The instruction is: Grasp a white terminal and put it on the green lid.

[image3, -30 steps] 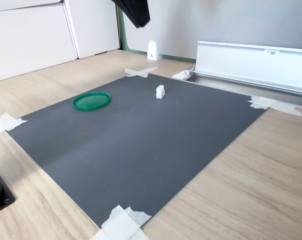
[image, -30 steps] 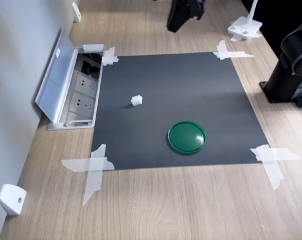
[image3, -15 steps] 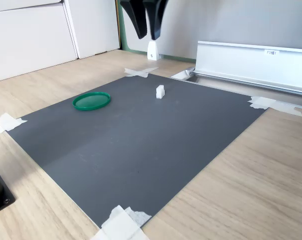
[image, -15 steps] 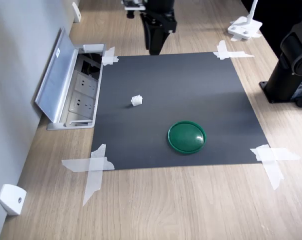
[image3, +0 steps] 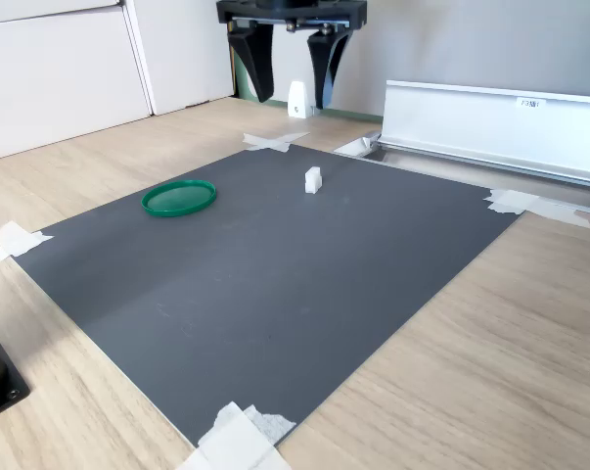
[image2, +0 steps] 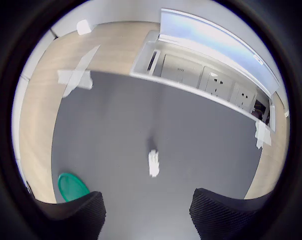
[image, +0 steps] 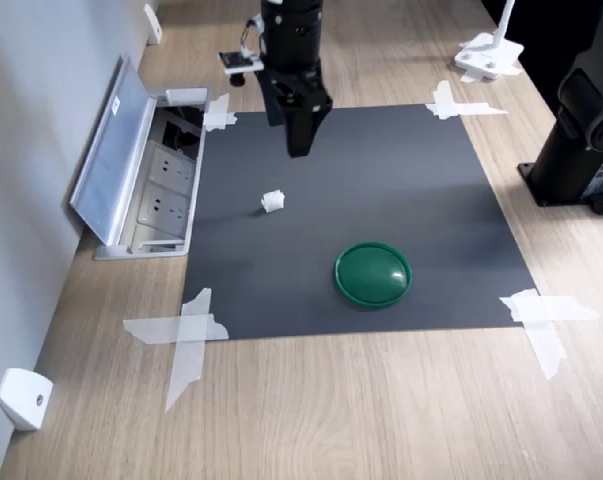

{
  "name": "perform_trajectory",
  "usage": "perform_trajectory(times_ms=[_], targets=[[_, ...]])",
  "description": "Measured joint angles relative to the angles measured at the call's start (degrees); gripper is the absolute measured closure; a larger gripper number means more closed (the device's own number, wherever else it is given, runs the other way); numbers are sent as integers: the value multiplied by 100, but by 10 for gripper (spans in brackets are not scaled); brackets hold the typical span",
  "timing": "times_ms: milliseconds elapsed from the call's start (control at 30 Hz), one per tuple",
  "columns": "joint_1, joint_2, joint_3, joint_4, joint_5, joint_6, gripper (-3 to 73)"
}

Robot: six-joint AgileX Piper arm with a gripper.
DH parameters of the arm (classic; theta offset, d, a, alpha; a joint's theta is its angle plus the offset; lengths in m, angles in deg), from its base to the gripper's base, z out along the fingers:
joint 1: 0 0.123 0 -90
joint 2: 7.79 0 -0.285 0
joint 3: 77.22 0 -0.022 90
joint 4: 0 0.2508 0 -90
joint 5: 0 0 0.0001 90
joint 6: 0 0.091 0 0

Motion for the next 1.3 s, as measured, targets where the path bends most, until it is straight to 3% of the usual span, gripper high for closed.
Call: perform_trajectory(times_ms=[167,267,467,733,1300], targets=[[0,156,-12,383,-224,-137,-31],[22,385,-20,446,-283,-179,-31],[157,840,-45,327,-419,-153,-31],[353,1244,-715,-138,-373,0,-31],[399,1762,-1045,-206,-146,107,-31]])
